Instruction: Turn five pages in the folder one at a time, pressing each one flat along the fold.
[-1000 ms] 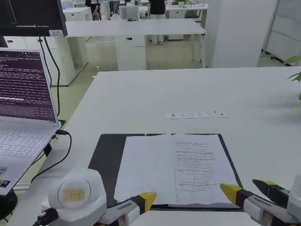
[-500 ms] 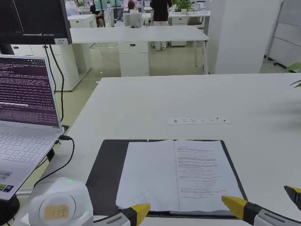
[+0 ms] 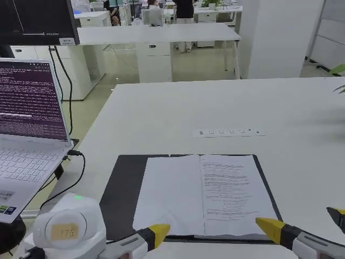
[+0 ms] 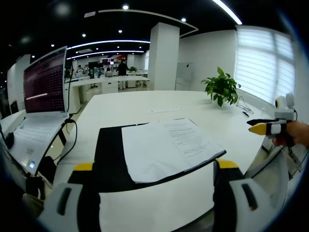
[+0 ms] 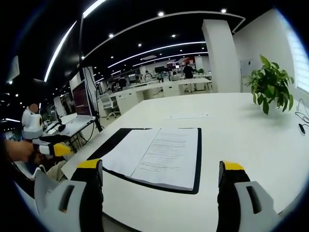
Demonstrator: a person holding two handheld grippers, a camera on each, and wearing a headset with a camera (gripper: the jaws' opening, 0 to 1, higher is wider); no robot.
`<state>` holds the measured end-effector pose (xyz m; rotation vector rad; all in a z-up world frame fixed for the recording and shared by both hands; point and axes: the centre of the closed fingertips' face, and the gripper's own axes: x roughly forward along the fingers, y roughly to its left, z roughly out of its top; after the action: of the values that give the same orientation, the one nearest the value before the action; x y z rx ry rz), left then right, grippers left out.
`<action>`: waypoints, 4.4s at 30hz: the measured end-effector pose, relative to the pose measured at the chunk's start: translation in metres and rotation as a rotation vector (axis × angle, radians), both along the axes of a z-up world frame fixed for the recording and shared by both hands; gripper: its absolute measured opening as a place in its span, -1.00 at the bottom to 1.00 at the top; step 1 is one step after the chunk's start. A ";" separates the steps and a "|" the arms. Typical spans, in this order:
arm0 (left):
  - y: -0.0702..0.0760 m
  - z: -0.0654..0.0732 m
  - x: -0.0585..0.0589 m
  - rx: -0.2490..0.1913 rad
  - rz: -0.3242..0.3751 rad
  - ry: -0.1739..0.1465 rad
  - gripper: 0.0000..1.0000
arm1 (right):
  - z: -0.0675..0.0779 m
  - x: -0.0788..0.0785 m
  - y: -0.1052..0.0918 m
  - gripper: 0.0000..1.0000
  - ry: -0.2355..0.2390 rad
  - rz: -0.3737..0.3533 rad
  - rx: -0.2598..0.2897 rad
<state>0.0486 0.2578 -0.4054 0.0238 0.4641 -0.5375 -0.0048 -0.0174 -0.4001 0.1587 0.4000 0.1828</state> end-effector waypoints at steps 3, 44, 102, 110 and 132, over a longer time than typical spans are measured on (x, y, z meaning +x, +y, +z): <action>-0.016 -0.006 0.001 0.008 -0.034 0.015 0.98 | -0.004 -0.001 -0.001 0.98 0.011 0.005 -0.002; -0.247 -0.111 0.033 0.035 -0.319 0.150 0.50 | -0.034 0.009 -0.026 0.74 0.089 0.022 0.127; -0.240 -0.145 0.065 0.065 -0.210 0.044 -0.82 | -0.074 0.030 0.000 0.37 0.221 0.005 0.393; -0.240 -0.144 0.065 0.065 -0.215 0.032 -0.82 | -0.092 0.038 0.016 -0.07 0.297 -0.051 0.595; -0.240 -0.144 0.064 0.057 -0.221 0.026 -0.82 | -0.131 0.058 0.009 -0.43 0.348 -0.253 0.743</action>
<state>0.1129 0.0182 -0.5491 0.1245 0.5051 -0.7424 0.0534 -0.0088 -0.5309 0.9779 0.6396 0.0451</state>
